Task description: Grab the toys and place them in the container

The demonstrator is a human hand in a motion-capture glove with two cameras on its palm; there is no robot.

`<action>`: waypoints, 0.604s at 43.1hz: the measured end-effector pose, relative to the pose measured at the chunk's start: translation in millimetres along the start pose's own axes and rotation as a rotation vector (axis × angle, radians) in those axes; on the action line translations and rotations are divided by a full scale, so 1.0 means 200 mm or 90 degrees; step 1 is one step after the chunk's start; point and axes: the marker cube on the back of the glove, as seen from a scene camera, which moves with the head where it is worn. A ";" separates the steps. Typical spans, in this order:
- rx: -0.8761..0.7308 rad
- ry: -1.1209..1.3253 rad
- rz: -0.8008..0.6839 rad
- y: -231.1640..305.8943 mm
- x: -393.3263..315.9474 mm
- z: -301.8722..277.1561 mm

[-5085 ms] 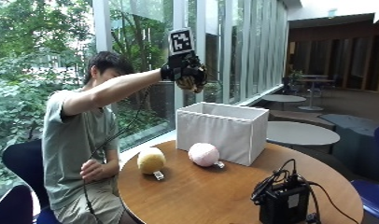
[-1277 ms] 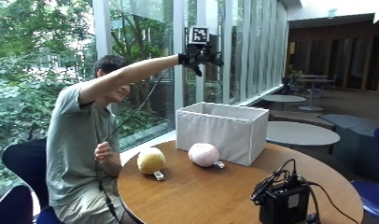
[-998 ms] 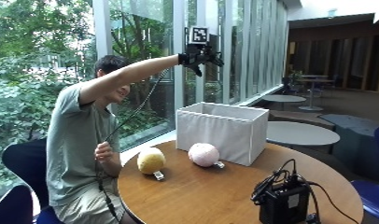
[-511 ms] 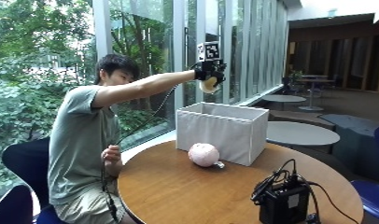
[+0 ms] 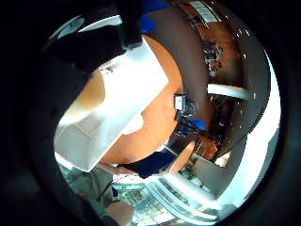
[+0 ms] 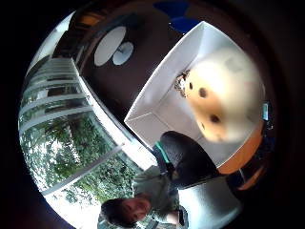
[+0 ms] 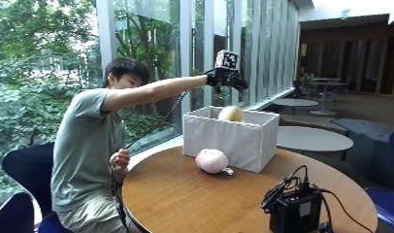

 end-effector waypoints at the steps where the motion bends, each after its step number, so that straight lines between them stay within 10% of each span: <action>1: -0.006 0.033 0.022 0.00 0.02 0.01; 26: 0.022 0.020 0.201 0.72 0.72 -0.18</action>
